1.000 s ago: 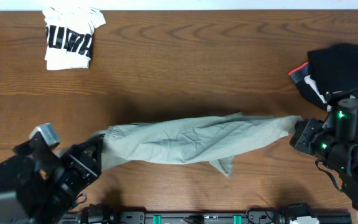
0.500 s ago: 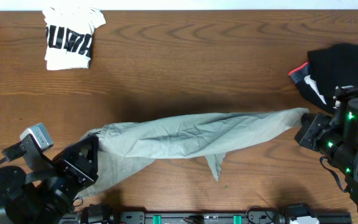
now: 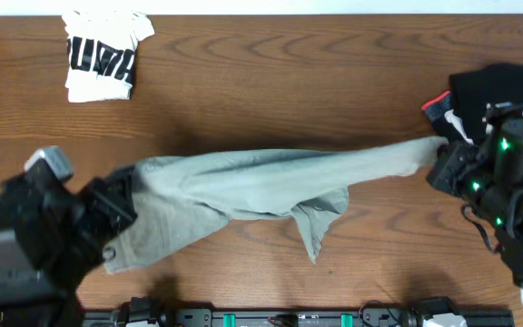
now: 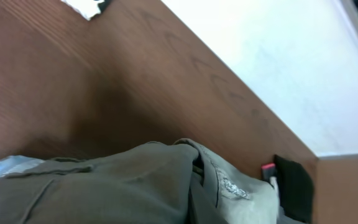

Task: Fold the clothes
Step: 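Lift the trousers with both grippers and swing them toward the front-left, then lay the trousers down and open both grippers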

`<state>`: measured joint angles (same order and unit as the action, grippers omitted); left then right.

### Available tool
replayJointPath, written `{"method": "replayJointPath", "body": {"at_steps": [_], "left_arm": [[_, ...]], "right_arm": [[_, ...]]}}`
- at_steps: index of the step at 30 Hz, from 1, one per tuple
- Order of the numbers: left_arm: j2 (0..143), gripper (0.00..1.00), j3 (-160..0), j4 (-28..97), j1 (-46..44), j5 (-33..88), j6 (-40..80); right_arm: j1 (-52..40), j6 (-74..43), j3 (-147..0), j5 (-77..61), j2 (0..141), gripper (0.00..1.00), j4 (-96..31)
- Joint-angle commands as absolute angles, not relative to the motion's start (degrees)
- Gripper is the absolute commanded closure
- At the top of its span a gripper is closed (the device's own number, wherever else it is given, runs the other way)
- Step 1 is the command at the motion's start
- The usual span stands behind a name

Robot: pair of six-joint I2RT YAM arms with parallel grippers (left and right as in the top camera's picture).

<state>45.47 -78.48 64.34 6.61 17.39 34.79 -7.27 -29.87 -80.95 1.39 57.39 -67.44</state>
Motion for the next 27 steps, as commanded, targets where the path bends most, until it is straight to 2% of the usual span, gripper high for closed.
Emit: {"method": "replayJointPath", "body": {"at_steps": [1,16,19,20,22,23,24,27], "left_arm": [[49.4,0.93,-79.8,62.0,6.8,12.7,33.0],[81.6,0.93,-79.8,46.9,6.8,9.3,32.6],[87.3,0.85,-79.8,43.9,6.8,9.3,32.6],[88.5,0.77,-79.8,43.5,6.8,9.3,32.6],[90.5,0.54,-79.8,43.5,6.9,9.3,32.5],[91.0,0.47,-79.8,43.5,6.9,9.3,31.6],[91.3,0.45,-79.8,43.6,6.9,9.3,30.2],[90.7,0.36,-79.8,44.3,6.9,9.3,27.6]], "right_arm": [[-6.7,-29.1,-81.9,3.7,60.0,0.99,-65.7],[-6.7,-27.7,-81.9,4.3,83.0,0.99,-48.3],[-6.7,-26.5,-82.0,4.6,87.5,0.99,-45.1],[-6.6,-25.8,-82.0,4.5,88.9,0.98,-44.4],[-6.5,-24.6,-82.0,4.8,91.0,0.90,-43.9],[-6.5,-24.3,-82.0,5.5,91.5,0.80,-43.9],[-6.5,-23.8,-82.0,6.3,91.8,0.67,-43.9],[-6.5,-22.4,-82.1,8.1,91.3,0.42,-44.8]]}}
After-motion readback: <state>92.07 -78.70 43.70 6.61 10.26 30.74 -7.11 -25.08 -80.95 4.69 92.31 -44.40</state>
